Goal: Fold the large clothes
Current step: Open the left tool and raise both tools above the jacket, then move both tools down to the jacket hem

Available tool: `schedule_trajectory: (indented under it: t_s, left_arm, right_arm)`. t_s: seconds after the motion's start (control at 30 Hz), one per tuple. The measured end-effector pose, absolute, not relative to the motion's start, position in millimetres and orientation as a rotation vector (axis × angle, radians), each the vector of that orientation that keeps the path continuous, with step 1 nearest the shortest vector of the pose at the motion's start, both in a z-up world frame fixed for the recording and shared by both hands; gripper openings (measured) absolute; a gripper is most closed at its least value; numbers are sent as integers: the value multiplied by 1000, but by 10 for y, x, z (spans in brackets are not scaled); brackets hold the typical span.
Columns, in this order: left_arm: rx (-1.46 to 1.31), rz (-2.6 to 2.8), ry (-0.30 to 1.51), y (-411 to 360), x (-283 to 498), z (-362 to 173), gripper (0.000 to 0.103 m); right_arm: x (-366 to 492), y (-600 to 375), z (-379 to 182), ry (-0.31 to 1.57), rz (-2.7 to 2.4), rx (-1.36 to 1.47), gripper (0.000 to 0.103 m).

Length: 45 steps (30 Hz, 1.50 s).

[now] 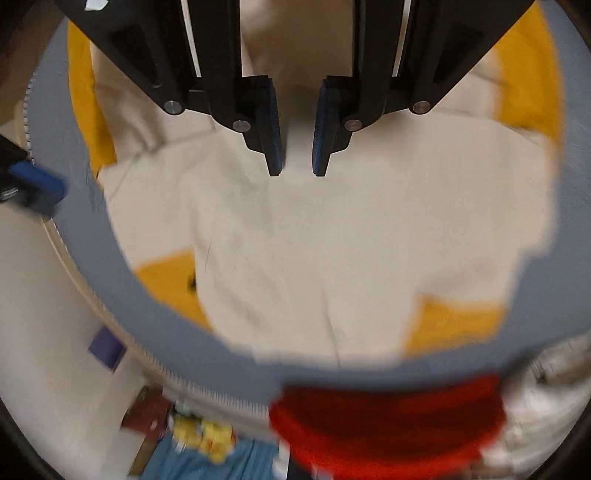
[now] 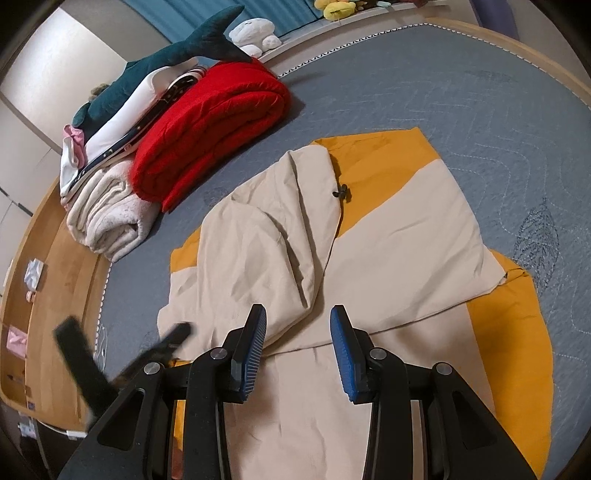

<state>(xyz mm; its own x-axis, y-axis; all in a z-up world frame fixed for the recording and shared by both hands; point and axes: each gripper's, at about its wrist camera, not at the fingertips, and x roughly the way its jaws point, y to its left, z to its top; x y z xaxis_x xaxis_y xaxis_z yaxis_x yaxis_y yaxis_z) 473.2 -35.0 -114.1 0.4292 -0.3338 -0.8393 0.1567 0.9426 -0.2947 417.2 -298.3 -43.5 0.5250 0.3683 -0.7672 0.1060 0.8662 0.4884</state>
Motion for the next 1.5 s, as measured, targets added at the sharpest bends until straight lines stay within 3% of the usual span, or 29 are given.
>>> schedule_trajectory:
  t_s: [0.1,0.23,0.47,0.57,0.63,0.87,1.03,1.27,1.4,1.5]
  left_arm:
    - [-239,-374,1156,-662,4698,-1454,11]
    - [-82,-407,1122,-972,4616,-1401,11]
    - [-130,-265,1012,-242,4644,-1067,15]
    - [-104,-196,1183,-54,4773,-1521,14]
    - [-137,-207,1172,13,4659,-1350,14]
    - [-38,-266,824,320,3214,161,14]
    - [-1,-268,748,692,2044,606,14]
    - [-81,-250,769,871,636,402,14]
    - [-68,-205,818,934,383,54,14]
    - [-230,-177,867,1136,535,-9,14]
  right_arm:
    - [4174,-2964,-440,1016,164,522,38]
    - [4174,-2971,-458,1022,158,520,38]
    - [4180,-2990,-514,1034,145,507,38]
    - [4181,-2963,-502,1023,152,485,38]
    - [4147,-2929,-440,991,154,460,38]
    - [3305,-2826,537,613,197,154,38]
    - [2349,-3162,1087,500,146,224,38]
    - [932,-3635,1155,516,50,223,38]
    - [375,-3859,872,565,5,214,38]
    - [146,-4116,529,624,-42,262,38]
